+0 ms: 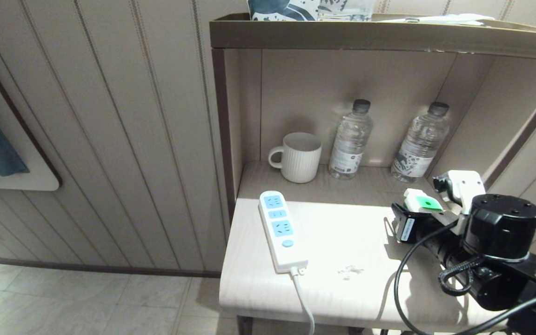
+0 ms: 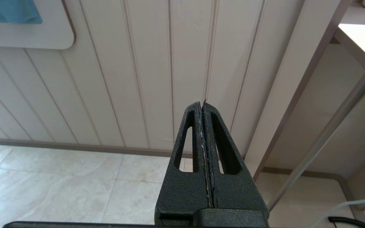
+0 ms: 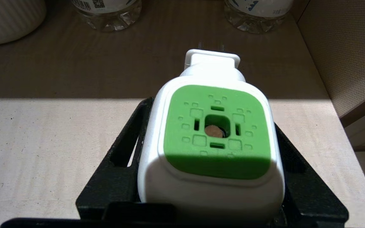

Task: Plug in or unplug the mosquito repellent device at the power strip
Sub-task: Pick up the mosquito repellent liquid

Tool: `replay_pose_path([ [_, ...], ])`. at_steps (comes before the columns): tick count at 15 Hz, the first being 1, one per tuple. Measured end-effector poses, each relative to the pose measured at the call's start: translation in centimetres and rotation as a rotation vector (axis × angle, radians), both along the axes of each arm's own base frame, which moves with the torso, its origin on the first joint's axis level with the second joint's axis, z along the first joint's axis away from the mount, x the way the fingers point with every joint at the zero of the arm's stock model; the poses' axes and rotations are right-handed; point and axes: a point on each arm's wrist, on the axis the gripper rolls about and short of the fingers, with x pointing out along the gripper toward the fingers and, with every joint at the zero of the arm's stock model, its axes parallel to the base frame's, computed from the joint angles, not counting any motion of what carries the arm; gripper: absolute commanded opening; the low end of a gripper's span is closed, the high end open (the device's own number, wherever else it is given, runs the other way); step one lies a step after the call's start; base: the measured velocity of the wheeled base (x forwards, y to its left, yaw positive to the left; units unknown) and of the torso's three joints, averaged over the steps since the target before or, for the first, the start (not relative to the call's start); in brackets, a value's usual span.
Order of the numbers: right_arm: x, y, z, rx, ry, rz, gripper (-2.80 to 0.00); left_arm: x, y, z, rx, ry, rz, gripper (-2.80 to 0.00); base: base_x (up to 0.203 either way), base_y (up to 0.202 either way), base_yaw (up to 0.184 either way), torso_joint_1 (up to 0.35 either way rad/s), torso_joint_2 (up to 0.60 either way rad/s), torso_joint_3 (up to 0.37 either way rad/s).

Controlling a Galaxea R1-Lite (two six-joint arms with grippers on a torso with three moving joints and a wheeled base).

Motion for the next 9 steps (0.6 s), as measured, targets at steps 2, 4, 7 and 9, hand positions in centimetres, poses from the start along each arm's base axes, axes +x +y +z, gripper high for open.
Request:
replay_pose_path([
  [2, 0.0, 0.0, 0.1, 0.002, -0.006, 0.0, -2.8, 0.0, 0.0, 0.0, 0.0, 0.0, 0.0, -2.8, 0.0, 0.0, 0.0, 0.0, 0.0, 0.0],
  [4, 0.0, 0.0, 0.0, 0.002, -0.006, 0.001, -2.8, 0.0, 0.0, 0.0, 0.0, 0.0, -0.001, -2.8, 0.0, 0.0, 0.0, 0.0, 0.0, 0.0],
  [7, 0.0, 0.0, 0.6, 0.008, -0.024, 0.003, -2.8, 0.0, 0.0, 0.0, 0.0, 0.0, 0.0, -2.8, 0.0, 0.0, 0.0, 0.0, 0.0, 0.0],
  [9, -0.1, 0.0, 1.2, 0.009, -0.03, 0.002, -2.8, 0.0, 0.0, 0.0, 0.0, 0.0, 0.0, -2.8, 0.0, 0.0, 0.0, 0.0, 0.0, 0.0],
])
